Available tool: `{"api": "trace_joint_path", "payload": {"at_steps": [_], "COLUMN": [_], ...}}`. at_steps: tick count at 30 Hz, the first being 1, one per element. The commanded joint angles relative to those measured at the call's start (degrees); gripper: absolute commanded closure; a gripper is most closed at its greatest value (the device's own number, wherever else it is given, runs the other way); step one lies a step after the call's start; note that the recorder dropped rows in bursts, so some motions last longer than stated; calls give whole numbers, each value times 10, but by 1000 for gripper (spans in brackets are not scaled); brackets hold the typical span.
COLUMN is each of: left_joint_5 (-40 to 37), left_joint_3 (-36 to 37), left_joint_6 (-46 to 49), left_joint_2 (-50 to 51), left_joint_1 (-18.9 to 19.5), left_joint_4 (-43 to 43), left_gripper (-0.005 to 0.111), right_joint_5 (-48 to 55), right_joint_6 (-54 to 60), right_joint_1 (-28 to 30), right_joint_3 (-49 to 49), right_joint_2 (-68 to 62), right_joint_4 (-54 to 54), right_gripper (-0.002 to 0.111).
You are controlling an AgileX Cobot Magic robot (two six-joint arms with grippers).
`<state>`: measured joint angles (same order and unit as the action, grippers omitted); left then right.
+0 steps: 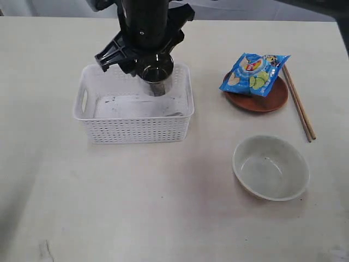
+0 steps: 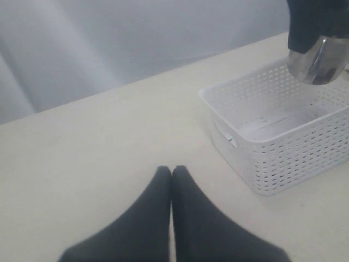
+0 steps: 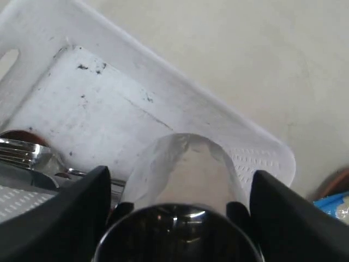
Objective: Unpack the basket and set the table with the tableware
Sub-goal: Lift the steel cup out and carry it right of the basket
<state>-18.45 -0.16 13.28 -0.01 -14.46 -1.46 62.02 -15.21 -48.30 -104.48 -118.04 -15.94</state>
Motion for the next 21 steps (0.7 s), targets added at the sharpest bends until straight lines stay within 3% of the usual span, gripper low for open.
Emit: {"api": "trace_joint_path", "payload": {"at_steps": [1,8,21], "left_joint_5": [0,0,0], "left_joint_3": [2,2,2], "left_joint_6": [-3,-3,-3], "left_joint_2": [0,0,0], "left_joint_1": [-3,-3,-3], "left_joint_4": [-3,-3,-3], "left_gripper": [107,107,107], "right_joint_5": [1,23,43], "right_joint_6": [3,49,66], "right_joint_1": [35,109,244], "right_joint_3": [-4,-48,-70], "right_joint_2": [16,36,-21], "right_joint_4": [-6,90,159], "right_gripper": [108,108,108]}}
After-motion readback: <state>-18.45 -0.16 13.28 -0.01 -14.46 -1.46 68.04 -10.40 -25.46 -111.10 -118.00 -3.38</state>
